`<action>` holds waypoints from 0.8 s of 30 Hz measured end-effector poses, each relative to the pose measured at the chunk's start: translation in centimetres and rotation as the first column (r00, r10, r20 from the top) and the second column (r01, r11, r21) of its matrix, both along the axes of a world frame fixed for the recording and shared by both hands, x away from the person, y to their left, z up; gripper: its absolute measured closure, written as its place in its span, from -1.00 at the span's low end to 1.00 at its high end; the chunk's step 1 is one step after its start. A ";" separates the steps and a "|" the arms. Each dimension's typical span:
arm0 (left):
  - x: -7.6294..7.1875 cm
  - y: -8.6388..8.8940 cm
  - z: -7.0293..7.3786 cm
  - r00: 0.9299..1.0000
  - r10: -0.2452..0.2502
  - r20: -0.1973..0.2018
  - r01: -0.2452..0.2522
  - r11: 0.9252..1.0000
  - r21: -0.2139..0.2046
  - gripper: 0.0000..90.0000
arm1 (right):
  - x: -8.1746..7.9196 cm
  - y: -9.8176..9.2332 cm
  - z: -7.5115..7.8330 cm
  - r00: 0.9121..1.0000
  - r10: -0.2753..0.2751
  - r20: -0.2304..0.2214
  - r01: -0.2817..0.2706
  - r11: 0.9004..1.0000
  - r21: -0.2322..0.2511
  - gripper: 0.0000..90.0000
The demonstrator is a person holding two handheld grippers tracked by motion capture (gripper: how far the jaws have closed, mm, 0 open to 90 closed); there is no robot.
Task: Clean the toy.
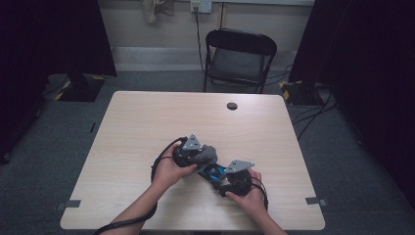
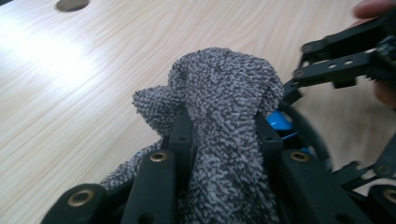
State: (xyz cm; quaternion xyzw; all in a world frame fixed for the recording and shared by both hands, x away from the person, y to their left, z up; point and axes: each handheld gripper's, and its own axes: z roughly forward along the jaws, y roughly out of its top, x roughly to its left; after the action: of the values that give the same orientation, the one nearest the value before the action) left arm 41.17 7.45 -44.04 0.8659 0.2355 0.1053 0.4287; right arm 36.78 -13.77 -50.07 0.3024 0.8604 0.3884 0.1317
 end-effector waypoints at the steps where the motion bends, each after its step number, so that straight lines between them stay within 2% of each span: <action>1: -0.1 -0.3 0.0 1.000 -0.009 -0.001 0.009 1.000 -0.001 0.52 | 0.0 0.0 0.0 1.000 0.000 0.000 0.000 1.000 0.000 -0.40; 8: -0.9 -1.9 -0.4 0.999 -0.044 -0.023 0.043 0.999 -0.014 0.52 | 0.0 0.0 0.0 1.000 0.000 0.001 0.000 1.000 0.000 -0.41; 10: -1.4 -2.7 -0.9 0.998 -0.058 -0.035 0.058 0.998 0.009 0.52 | 0.0 0.0 0.0 1.000 -0.001 -0.001 0.001 1.000 0.001 -0.41; 15: -2.2 -3.4 -1.8 0.996 -0.075 -0.046 0.075 0.997 -0.008 0.53 | 0.0 0.0 0.0 1.000 0.000 0.001 0.000 1.000 0.000 -0.41; 20: -2.5 -3.4 -2.1 0.997 -0.075 -0.034 0.075 0.997 -0.012 0.52 | 0.0 0.0 0.0 1.000 0.000 0.001 0.000 1.000 0.000 -0.41; 24: -2.7 -3.4 -2.3 0.996 -0.089 -0.005 0.089 0.996 -0.013 0.52 | 0.0 0.0 0.0 1.000 -0.001 0.001 0.001 1.000 0.000 -0.40</action>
State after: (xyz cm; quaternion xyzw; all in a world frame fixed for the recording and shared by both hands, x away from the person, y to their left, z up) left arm 38.43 4.05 -46.33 0.8729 0.1987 0.0821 0.4380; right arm 36.77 -13.76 -50.07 0.3026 0.8604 0.3883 0.1322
